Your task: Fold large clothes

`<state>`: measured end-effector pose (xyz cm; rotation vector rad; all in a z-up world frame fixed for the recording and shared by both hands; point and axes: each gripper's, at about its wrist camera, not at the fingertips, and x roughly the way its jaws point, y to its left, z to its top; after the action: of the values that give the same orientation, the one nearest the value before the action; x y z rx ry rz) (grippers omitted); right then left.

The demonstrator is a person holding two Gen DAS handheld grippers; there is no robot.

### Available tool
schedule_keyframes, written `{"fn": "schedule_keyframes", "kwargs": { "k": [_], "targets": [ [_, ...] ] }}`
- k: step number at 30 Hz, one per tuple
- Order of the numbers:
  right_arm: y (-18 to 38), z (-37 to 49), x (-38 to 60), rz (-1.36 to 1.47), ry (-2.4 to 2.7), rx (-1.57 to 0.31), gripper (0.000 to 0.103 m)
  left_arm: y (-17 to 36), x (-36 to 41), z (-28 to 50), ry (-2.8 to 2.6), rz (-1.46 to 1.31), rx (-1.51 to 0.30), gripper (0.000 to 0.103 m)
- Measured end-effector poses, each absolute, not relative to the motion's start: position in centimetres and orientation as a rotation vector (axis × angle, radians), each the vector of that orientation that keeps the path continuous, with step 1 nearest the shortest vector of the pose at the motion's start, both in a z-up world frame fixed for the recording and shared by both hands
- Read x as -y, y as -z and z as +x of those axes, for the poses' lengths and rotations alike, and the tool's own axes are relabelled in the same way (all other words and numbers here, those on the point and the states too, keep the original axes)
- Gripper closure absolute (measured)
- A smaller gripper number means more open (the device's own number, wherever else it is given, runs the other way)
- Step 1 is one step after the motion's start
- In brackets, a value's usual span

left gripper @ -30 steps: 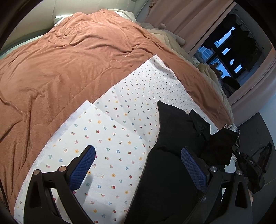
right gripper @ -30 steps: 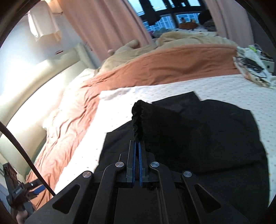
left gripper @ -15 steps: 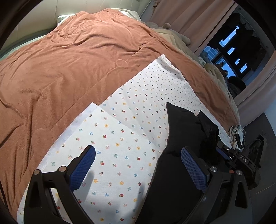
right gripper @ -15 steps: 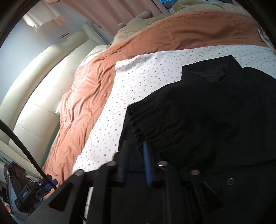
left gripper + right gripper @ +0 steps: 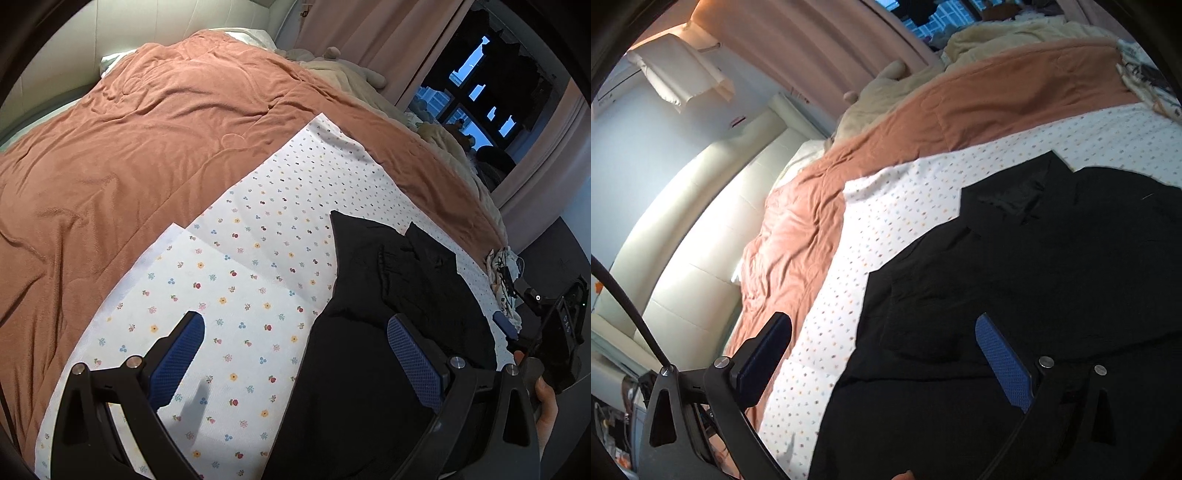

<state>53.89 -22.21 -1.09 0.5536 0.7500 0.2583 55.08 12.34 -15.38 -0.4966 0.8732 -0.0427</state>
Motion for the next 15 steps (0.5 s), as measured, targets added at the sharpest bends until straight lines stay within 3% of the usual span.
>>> {"fn": "schedule_keyframes", "kwargs": {
  "k": [4, 6, 7, 8, 15],
  "targets": [
    [3.3, 53.3, 22.6, 0.477, -0.184, -0.805, 0.003, 15.6, -12.4, 54.9, 0.03, -0.492, -0.88, 0.002],
    [4.7, 53.3, 22.8, 0.453, -0.141, -0.847, 0.013, 15.8, -12.4, 54.9, 0.027, -0.496, -0.886, 0.002],
    [5.4, 53.4, 23.0, 0.44, -0.113, -0.867, 0.028, 15.9, -12.4, 55.0, 0.029, -0.498, -0.888, 0.002],
    [6.2, 53.6, 23.2, 0.431, -0.083, -0.891, 0.036, 16.0, -12.3, 55.1, 0.031, -0.497, -0.891, 0.002],
    [11.2, 54.6, 24.3, 0.373, 0.075, -1.015, 0.037, 17.3, -11.7, 56.4, 0.02, -0.446, -0.92, 0.002]
  ]
}}
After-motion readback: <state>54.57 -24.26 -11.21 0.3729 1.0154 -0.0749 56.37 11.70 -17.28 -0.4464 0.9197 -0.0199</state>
